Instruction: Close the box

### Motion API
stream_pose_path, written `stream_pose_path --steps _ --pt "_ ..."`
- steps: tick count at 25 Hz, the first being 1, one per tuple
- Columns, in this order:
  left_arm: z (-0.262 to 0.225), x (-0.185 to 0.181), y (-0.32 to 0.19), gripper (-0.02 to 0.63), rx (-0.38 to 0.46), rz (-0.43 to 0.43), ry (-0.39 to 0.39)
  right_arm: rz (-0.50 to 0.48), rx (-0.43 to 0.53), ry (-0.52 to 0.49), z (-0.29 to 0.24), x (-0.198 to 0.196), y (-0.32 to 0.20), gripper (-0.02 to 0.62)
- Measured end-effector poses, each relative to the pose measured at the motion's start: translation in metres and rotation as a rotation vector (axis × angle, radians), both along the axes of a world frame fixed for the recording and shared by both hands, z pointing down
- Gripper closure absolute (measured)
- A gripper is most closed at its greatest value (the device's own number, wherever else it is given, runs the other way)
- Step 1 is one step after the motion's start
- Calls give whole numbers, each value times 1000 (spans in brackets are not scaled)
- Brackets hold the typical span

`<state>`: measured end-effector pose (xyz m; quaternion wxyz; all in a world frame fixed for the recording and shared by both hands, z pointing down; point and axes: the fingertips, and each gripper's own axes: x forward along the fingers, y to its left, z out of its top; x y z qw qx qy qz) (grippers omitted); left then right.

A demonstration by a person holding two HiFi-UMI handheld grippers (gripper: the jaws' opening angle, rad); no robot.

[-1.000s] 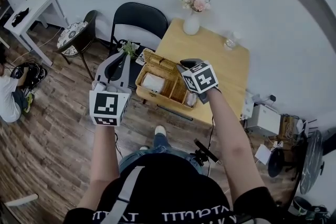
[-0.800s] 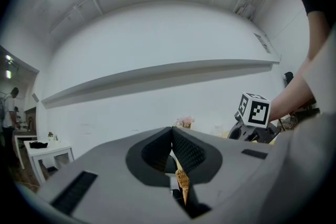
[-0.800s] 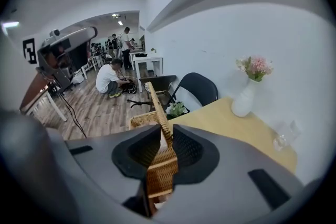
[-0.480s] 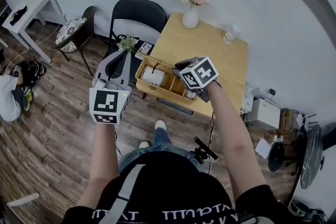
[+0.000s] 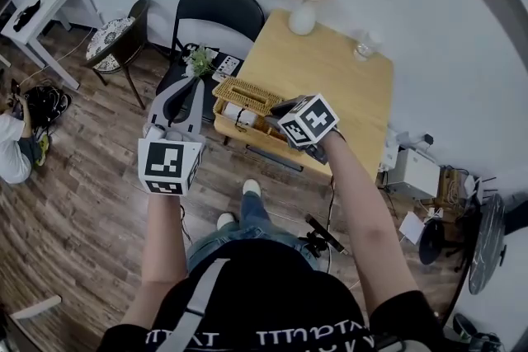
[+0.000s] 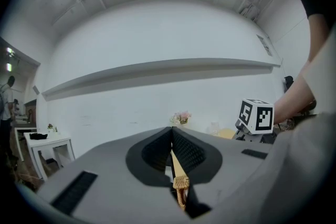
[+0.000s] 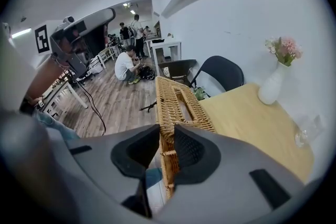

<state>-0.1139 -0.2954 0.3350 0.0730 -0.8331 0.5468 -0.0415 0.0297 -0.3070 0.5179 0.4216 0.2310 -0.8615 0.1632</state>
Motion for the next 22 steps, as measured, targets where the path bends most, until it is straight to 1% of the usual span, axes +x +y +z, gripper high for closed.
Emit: stream_pose_path --steps 5,6,7,9,12,16,19,22 --pt "11 -2 1 594 -26 -8 18 -11 -47 14 24 -2 8 510" --pt "13 -3 1 594 -30 -12 19 5 -48 25 30 -1 7 523" --pt "15 -5 2 594 -34 -16 20 28 -44 38 35 2 5 580" --pt "20 -9 3 594 -45 -25 19 63 -48 55 44 6 2 580" --pt "26 -16 5 594 -65 -39 17 81 -65 55 51 7 3 580" --pt "25 -23 10 594 -49 -46 24 95 -63 40 49 3 7 580" --pt "21 -25 18 594 -43 -40 26 115 -39 24 38 1 10 580" --pt "20 -25 28 594 -35 -22 26 148 10 -7 22 -1 14 580"
